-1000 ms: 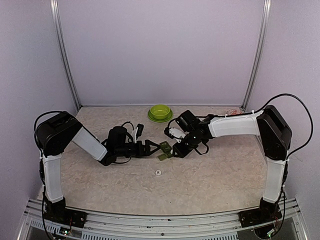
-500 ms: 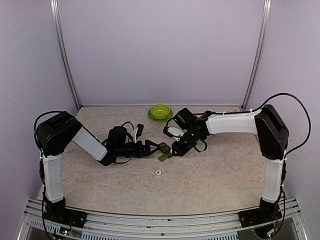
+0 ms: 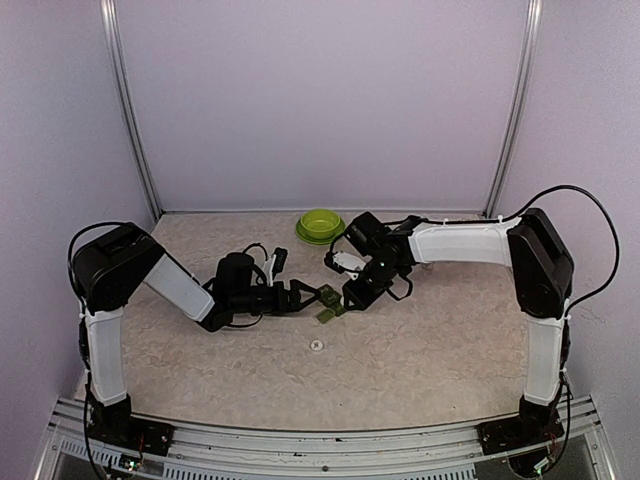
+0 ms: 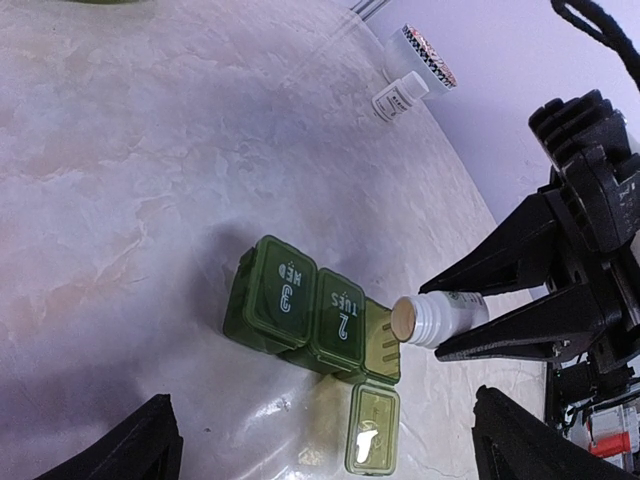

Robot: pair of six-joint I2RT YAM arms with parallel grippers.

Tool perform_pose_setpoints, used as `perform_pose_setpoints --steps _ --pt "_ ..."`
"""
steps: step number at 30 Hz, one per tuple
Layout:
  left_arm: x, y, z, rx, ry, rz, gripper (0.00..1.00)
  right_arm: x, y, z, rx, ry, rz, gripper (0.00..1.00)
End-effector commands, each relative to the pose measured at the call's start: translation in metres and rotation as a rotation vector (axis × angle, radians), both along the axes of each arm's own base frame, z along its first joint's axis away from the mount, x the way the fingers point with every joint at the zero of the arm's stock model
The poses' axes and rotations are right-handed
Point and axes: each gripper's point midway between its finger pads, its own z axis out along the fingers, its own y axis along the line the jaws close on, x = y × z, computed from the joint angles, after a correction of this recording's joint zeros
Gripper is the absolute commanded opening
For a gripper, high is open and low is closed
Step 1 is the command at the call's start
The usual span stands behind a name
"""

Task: Sort the pills into containers
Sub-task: Pour the pill into the compartment of the pill container.

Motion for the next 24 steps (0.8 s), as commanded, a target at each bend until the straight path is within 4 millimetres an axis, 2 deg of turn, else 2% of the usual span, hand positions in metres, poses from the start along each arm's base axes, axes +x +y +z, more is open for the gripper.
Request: perform_pose_setpoints --steps 1,24 --pt "-0.0019 -0.0021 0.0004 -0.009 -0.020 -0.014 0.99 0.0021 -0.0036 -0.0053 -0.023 0.024 -0.001 0.11" --pt "-0.0024 -0.0025 0.0006 -0.011 -0.020 -0.016 0.99 0.0043 -0.0012 -0.0022 -0.067 0.057 0.021 0.11"
